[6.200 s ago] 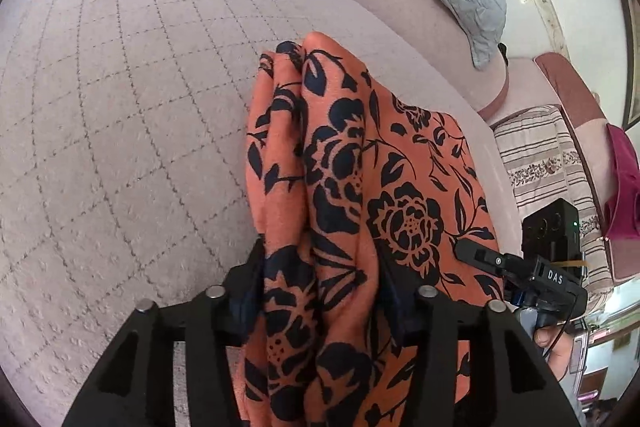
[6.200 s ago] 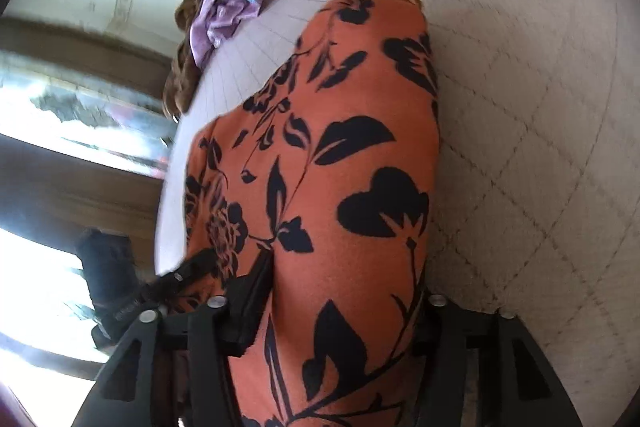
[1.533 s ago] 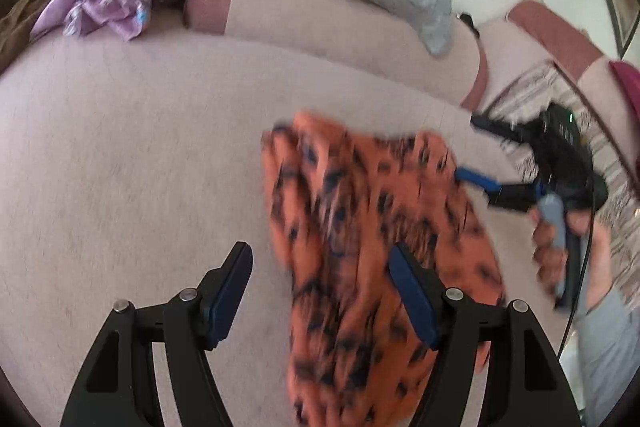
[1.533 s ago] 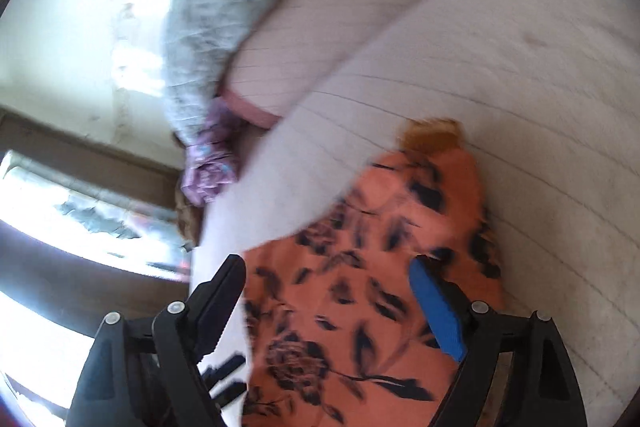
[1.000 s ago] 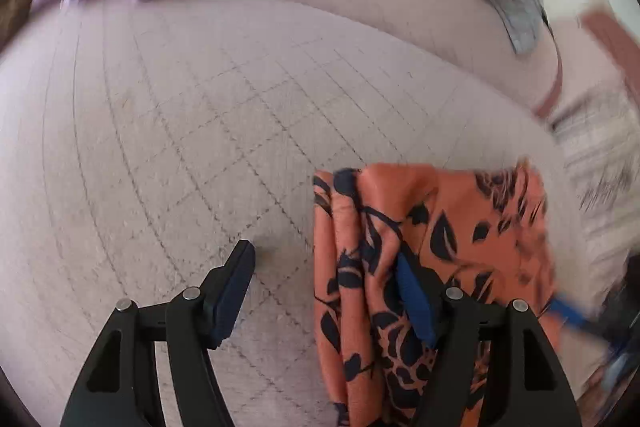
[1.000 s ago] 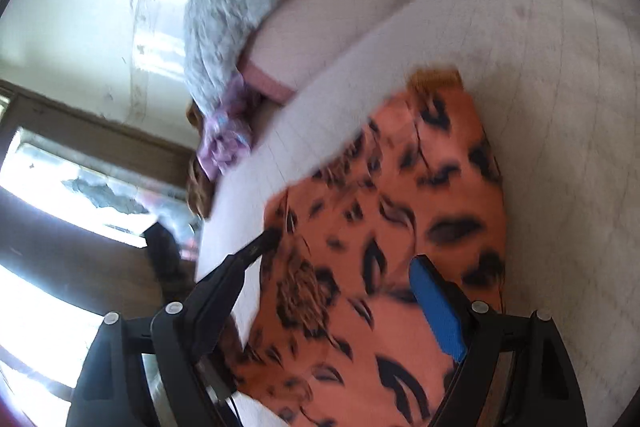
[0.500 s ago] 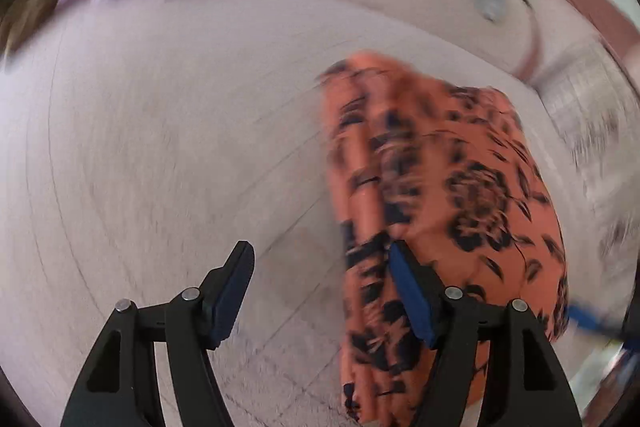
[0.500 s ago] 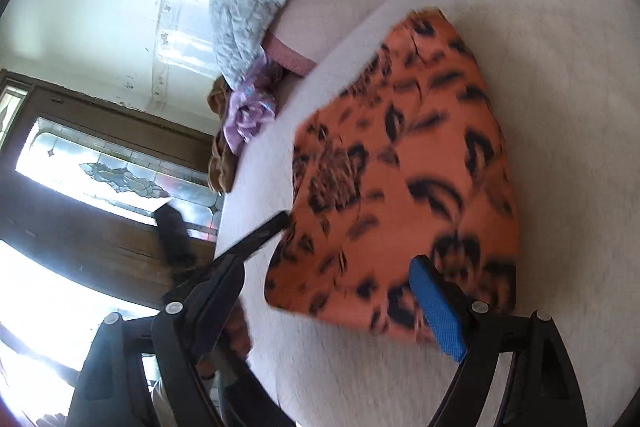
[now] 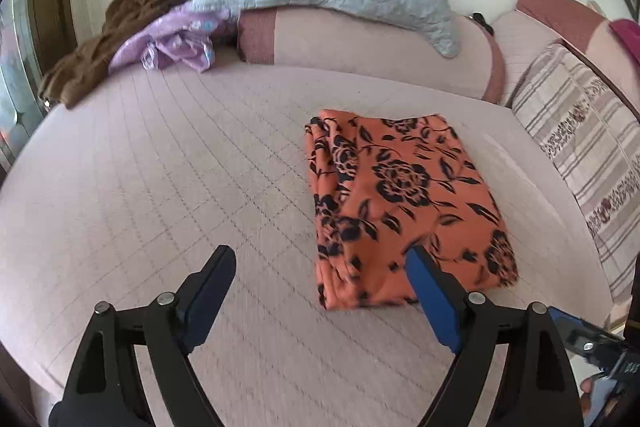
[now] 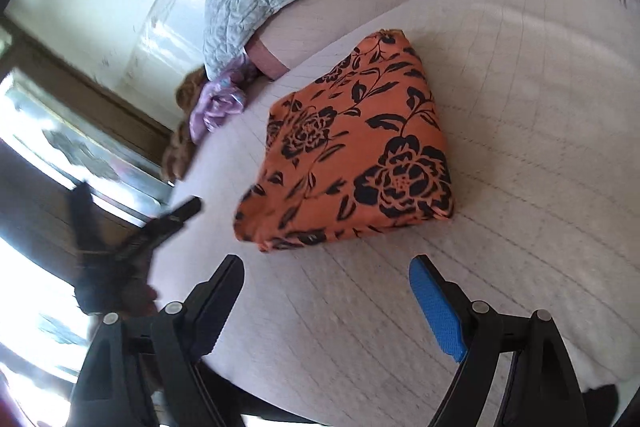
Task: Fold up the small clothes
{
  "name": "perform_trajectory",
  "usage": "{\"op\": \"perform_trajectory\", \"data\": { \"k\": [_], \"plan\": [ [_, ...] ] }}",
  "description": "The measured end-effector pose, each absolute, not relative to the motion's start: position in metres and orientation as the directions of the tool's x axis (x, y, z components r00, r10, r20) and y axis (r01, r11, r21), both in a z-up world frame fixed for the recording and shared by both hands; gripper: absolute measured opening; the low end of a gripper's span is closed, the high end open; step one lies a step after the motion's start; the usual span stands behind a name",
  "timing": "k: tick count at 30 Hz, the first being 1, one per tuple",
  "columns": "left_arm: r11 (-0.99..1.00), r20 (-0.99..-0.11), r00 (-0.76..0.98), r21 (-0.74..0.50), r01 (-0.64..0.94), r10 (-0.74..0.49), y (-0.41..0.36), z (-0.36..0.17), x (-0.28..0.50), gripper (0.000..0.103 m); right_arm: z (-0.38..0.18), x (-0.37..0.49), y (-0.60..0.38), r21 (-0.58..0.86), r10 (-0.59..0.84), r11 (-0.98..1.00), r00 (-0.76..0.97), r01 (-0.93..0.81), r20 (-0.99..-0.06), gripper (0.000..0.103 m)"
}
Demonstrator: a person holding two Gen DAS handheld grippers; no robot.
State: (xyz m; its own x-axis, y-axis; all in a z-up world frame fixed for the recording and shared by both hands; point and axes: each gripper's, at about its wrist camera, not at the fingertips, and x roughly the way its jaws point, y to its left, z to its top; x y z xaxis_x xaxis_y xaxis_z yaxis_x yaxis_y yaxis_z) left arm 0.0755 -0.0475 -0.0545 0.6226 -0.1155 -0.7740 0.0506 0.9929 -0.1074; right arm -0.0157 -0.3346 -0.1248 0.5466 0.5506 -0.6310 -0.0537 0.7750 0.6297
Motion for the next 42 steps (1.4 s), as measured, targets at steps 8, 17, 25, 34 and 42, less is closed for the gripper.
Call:
{"op": "perform_trajectory", "data": {
  "k": [8,17,25,34,42],
  "plan": [
    [0.999,-0.737,0.674,-0.041,0.035,-0.054,-0.059,-0.04,0.039,0.093,-0.1,-0.044,-0.306,0.391,0.354,0.917,0.619,-0.081,-0.701,0.091],
    [1.0,-0.755,0.656,0.01,0.004,0.004,-0.057,-0.045,0.025,0.095,-0.081,-0.059,-0.295,0.198,0.181,0.979,0.682,-0.054,-0.708,0.093],
    [0.998,-0.736,0.676,0.026,0.058,-0.02,-0.075,-0.029,0.018,0.098,-0.061,-0.06,-0.297,0.068,0.047,0.998,0.735,-0.001,-0.677,0.1],
    [0.998,-0.701,0.713,0.052,0.034,0.012,-0.087,-0.014,0.025,0.098,-0.054,-0.043,-0.303,0.03,0.02,1.0,0.746,0.0,-0.665,0.1],
    [0.999,-0.704,0.71,0.045,0.025,0.014,-0.088,-0.017,0.036,0.098,-0.053,-0.033,-0.3,0.025,0.034,0.999,0.744,-0.023,-0.667,0.1]
  ]
}}
